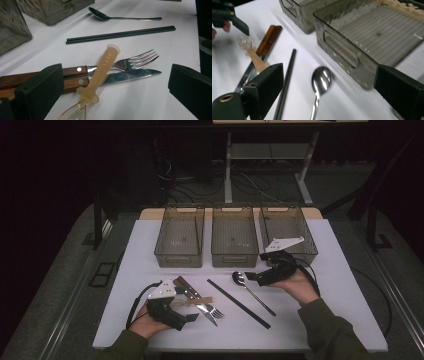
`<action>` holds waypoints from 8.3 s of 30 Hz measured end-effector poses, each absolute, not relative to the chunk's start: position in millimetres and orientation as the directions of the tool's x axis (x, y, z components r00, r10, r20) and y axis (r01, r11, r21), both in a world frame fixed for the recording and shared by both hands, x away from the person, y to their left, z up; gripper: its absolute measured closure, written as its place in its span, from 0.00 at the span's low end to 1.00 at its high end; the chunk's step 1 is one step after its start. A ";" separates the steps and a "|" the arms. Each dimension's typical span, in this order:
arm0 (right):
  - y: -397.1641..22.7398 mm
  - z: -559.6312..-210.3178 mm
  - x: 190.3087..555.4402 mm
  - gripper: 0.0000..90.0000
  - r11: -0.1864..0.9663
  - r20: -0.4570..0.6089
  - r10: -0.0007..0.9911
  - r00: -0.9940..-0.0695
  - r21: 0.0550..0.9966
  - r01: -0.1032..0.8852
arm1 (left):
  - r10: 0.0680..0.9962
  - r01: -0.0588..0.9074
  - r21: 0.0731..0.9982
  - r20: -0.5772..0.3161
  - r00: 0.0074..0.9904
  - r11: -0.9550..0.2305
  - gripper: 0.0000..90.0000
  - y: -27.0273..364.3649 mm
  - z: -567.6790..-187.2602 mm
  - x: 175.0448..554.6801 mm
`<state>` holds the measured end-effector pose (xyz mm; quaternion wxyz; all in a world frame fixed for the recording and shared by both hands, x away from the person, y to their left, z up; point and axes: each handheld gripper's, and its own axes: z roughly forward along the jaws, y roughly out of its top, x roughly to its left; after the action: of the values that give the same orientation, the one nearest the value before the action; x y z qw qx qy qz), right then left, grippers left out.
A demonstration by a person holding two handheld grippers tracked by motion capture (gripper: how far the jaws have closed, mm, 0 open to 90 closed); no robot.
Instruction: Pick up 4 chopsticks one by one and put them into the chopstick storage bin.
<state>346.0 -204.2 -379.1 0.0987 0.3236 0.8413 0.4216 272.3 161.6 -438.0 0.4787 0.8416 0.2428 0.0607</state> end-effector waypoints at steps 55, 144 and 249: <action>-353.5 -423.3 276.5 0.28 0.367 0.127 0.794 -0.594 0.680 0.635 | 0.476 0.337 0.836 -0.106 0.873 -0.433 0.00 162.4 -435.6 268.7; -349.6 -420.1 275.1 0.93 0.454 0.139 0.707 -0.693 0.661 0.597 | 0.505 0.355 0.833 -0.108 0.856 -0.424 0.02 162.0 -436.1 268.1; -155.2 -369.3 362.1 0.93 0.390 0.183 0.566 -0.804 0.800 0.456 | 0.519 0.358 0.848 -0.117 0.847 -0.392 0.02 163.6 -434.3 268.0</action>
<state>362.1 -155.2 -369.3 0.0599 0.3075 0.8315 0.4588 268.0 163.6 -434.3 0.4840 0.8301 0.2641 0.0833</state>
